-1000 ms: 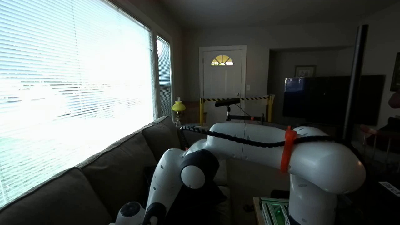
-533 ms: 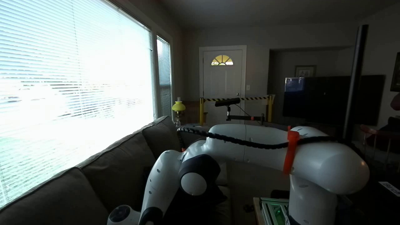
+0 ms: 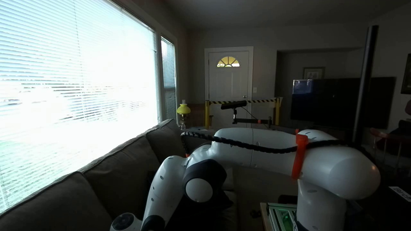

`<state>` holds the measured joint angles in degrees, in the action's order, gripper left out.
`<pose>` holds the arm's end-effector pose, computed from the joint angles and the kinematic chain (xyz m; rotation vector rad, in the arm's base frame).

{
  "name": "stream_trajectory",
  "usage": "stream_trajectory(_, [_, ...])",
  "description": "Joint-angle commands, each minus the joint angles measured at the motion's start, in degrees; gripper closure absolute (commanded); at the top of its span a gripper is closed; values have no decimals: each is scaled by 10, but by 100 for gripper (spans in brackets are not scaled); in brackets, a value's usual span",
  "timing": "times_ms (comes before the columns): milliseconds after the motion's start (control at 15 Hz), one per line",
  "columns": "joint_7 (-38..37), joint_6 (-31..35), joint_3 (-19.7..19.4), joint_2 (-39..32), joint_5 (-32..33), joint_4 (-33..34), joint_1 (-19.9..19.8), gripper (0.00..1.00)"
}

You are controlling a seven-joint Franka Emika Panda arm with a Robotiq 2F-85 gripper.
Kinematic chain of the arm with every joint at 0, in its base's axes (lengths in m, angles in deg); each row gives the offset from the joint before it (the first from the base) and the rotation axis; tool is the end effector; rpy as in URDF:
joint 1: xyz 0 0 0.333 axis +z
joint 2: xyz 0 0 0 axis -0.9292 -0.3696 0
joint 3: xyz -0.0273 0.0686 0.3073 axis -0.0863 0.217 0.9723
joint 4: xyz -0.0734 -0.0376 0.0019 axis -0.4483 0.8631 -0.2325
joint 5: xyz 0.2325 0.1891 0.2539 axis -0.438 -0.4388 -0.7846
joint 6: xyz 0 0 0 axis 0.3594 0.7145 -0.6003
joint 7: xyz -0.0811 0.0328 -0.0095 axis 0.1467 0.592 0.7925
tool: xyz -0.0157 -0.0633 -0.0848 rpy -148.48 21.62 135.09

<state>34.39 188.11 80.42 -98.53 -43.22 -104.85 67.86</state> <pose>0.6695 -0.0287 -0.1171 2.9485 0.4396 0.3465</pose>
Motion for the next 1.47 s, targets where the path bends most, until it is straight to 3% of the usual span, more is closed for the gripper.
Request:
stream_trajectory(0, [-29,61,-1,0,-16,-29,5,0])
stream_trajectory(400, [-46,148,-42,0,-21,-60,30,0])
stream_trajectory(467, [-46,152,-51,0,-22,-64,35,25])
stream_trajectory(533, [-46,156,-57,0,-23,-68,41,25])
stream_trajectory(1000, [-11,79,-20,0,-6,-59,17,82])
stream_trajectory(1200, [-2,46,-13,0,-5,-52,13,100])
stream_trajectory(1267, [-3,50,-15,-2,-5,-49,15,61])
stream_trajectory(1400, [-1,60,-23,-3,-2,-45,18,66])
